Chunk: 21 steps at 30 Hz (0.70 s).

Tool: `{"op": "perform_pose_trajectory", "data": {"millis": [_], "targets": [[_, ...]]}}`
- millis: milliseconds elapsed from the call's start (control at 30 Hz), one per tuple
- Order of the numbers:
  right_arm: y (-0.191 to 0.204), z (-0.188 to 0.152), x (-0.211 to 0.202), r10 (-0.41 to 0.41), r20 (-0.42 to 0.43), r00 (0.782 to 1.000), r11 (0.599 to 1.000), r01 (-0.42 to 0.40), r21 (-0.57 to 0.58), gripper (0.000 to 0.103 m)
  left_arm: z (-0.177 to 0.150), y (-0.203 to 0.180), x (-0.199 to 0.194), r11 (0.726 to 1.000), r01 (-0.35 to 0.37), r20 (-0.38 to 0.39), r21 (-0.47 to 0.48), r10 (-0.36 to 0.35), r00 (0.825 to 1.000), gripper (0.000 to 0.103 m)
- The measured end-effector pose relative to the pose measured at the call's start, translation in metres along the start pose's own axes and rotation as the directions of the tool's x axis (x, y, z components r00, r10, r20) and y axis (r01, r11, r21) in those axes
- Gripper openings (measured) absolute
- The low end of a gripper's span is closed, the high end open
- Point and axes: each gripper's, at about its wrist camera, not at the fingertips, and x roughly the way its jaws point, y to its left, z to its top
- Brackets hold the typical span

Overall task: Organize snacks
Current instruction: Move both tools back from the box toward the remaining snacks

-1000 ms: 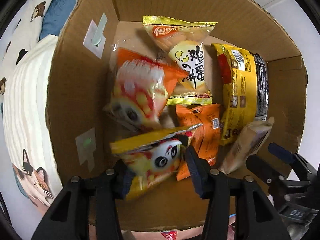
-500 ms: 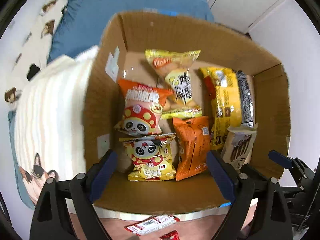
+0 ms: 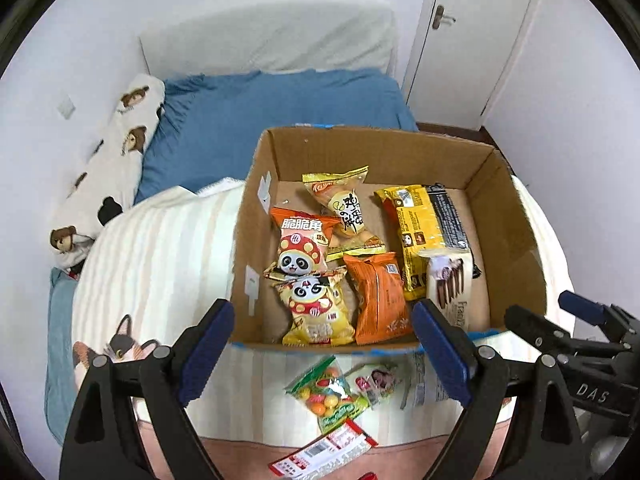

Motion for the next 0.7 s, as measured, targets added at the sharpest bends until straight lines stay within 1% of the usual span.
{"op": "perform_pose_trajectory", "data": {"millis": [100,233,333,433,467,533,567,633,700], "targets": [[0.004,-0.011,-0.022,0.0,0.043,0.999,1.0,0.0,-0.018,0.098,-0.013,-0.004,-0.021,1.0,-0.014,0.046,0.014,0.014,0.999,0.091],[0.008,-0.025,-0.051,0.009,0.095,0.995,0.999,-0.006,-0.032,0.098,-0.026,-0.007,-0.042,1.0,-0.012,0.085,0.018,0.011,0.996,0.091],[0.01,-0.035,-0.072,0.034,0.123,0.992,0.999,-0.03,-0.034,0.098,-0.033,-0.01,-0.059,1.0,-0.013,0.112,0.025,0.01,0.994,0.091],[0.012,-0.048,-0.085,0.069,0.125,0.99,0.997,-0.066,-0.03,0.098,-0.04,-0.012,-0.072,0.999,-0.015,0.13,0.029,0.011,0.991,0.091],[0.012,-0.054,-0.087,0.081,0.117,0.99,0.997,-0.078,-0.027,0.098,-0.045,-0.012,-0.075,0.999,-0.013,0.133,0.032,0.009,0.991,0.091],[0.012,-0.07,-0.083,0.115,0.073,0.991,0.993,-0.115,-0.014,0.098,-0.054,-0.01,-0.076,0.999,-0.018,0.122,0.034,0.013,0.992,0.091],[0.012,-0.082,-0.076,0.141,0.033,0.989,0.99,-0.141,0.0,0.098,-0.064,-0.007,-0.074,0.999,-0.029,0.111,0.034,0.025,0.994,0.091],[0.013,-0.104,-0.056,0.165,-0.051,0.985,0.986,-0.164,0.014,0.098,-0.085,-0.001,-0.066,0.997,-0.071,0.082,0.04,0.068,0.994,0.091],[0.016,-0.133,-0.028,0.181,-0.149,0.972,0.984,-0.178,0.027,0.098,-0.108,0.004,-0.053,0.991,-0.118,0.047,0.058,0.116,0.992,0.091]]}}
